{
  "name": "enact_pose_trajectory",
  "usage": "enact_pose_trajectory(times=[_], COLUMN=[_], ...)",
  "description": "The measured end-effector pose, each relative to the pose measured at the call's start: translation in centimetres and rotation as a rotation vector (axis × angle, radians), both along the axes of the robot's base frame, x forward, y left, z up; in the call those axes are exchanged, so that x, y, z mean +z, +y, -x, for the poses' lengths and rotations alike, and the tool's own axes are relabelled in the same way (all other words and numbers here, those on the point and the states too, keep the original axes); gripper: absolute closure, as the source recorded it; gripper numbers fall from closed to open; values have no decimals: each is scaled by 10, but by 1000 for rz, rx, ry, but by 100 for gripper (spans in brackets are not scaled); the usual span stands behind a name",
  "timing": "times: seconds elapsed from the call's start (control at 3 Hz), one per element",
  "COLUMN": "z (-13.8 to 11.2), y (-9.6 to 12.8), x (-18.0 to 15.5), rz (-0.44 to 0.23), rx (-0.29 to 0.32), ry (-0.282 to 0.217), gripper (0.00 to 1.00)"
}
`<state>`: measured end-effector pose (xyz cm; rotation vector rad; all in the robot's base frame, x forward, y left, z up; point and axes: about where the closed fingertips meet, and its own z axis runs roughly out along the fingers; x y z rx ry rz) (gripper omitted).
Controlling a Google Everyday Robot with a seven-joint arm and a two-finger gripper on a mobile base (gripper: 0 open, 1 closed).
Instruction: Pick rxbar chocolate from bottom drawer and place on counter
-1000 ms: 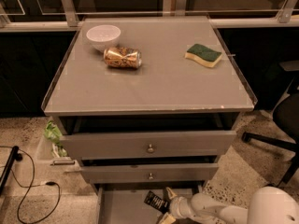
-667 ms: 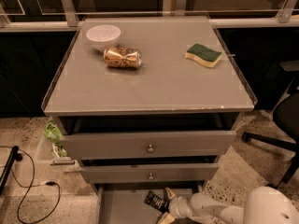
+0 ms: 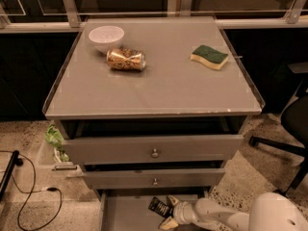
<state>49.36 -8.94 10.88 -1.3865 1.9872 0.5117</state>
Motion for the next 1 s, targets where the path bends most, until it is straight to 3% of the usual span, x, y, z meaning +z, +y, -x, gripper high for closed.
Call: enact_pose_trajectory(times=[1.0], z=[0], y=[0], x=[0], rz=[0], rx=[0], ry=[0], gripper=[87])
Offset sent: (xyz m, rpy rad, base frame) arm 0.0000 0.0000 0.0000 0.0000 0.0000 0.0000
